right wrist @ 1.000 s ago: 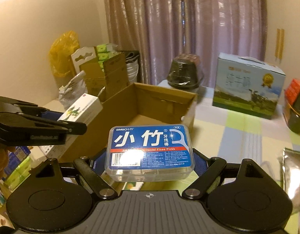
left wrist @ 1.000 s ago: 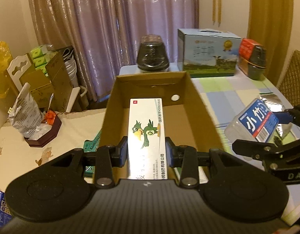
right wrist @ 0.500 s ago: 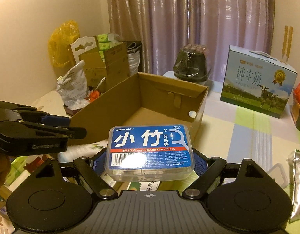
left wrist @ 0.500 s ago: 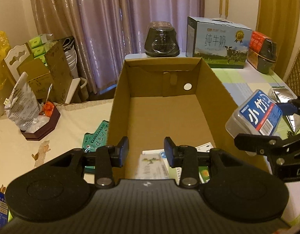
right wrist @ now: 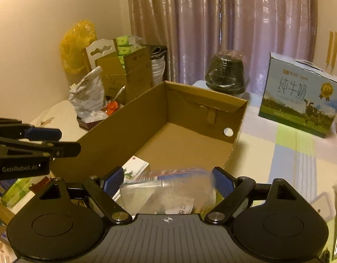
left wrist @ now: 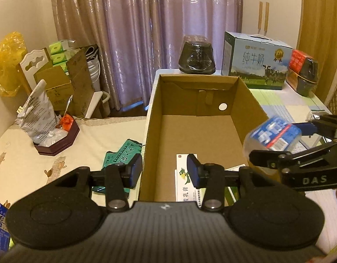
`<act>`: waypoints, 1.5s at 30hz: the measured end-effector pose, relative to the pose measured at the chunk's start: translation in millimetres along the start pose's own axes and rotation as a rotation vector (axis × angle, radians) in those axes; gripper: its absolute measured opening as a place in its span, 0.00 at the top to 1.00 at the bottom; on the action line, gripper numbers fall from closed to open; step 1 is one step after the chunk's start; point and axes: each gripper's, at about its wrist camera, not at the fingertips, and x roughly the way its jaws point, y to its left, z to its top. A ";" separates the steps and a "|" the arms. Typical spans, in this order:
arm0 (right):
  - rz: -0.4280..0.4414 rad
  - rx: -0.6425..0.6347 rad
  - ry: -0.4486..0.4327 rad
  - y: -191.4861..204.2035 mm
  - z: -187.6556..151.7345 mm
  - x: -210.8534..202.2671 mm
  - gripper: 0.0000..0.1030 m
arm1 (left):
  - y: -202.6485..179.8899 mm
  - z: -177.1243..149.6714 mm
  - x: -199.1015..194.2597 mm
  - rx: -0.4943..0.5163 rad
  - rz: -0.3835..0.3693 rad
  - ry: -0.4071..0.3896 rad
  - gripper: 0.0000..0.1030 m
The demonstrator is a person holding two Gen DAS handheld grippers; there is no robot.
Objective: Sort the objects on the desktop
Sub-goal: 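Return both tools toward the remaining foil bag, cable and spoon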
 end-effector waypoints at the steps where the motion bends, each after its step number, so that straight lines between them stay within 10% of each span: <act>1: -0.007 0.004 -0.007 -1.3 -0.2 -2.2 0.16 | 0.7 -0.4 -1.5 -0.003 -0.002 -0.001 0.62; 24: -0.170 0.220 -0.031 -85.7 -84.0 -130.6 0.09 | -57.0 -12.2 -45.3 0.019 -0.076 -0.019 0.57; 45: -0.337 0.423 -0.055 -178.2 -149.9 -228.3 0.06 | -192.4 -22.0 -63.6 0.115 -0.235 0.023 0.41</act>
